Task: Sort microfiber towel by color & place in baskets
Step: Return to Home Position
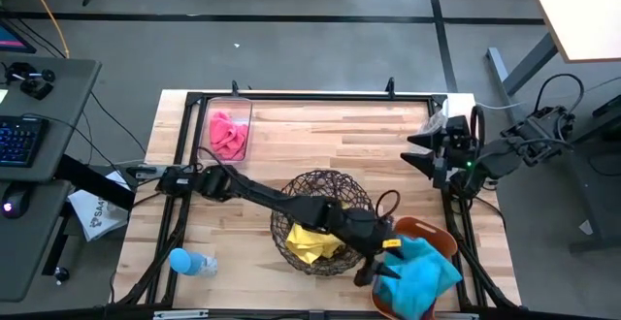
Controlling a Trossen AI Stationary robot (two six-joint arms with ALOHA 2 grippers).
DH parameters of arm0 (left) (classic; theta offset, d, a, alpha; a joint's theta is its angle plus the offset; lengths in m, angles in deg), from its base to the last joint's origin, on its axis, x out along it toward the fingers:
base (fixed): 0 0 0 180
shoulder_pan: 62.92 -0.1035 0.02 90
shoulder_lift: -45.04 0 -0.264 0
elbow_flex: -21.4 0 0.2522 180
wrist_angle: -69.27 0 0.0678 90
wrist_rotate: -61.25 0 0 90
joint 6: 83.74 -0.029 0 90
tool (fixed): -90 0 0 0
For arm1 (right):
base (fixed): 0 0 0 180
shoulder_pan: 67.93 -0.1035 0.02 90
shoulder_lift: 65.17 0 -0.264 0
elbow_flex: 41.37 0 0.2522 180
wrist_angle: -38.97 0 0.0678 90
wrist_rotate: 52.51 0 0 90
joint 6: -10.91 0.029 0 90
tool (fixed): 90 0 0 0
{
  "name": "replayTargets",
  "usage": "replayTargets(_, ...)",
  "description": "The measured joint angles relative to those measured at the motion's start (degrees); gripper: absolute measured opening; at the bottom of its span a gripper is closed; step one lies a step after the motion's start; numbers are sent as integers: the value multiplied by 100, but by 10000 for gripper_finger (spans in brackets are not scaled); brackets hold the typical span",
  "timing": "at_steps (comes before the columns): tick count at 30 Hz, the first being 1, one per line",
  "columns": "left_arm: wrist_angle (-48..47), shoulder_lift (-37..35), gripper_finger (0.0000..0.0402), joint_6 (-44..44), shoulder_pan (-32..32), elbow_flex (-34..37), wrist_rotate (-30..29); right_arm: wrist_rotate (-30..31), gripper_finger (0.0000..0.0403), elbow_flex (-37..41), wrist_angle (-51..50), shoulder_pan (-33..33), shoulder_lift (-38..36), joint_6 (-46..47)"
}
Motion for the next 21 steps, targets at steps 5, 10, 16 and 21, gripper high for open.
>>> replayTargets(5, -1956, -658, 220, -560, -277, 11, -9, 52, 316, -2, 10, 0, -58, -1)
replayTargets(10, -3860, -1944, 201, -1050, -737, 388, -11, 55, 316, -2, 13, 0, -68, 72)
replayTargets(16, -3068, -4223, 166, -855, -1409, 3108, -256, 77, 316, -2, 15, 0, 8, 129)
replayTargets(21, 235, -6616, 132, 71, -1597, 6810, -668, 142, 316, -2, 15, 0, 129, 228)
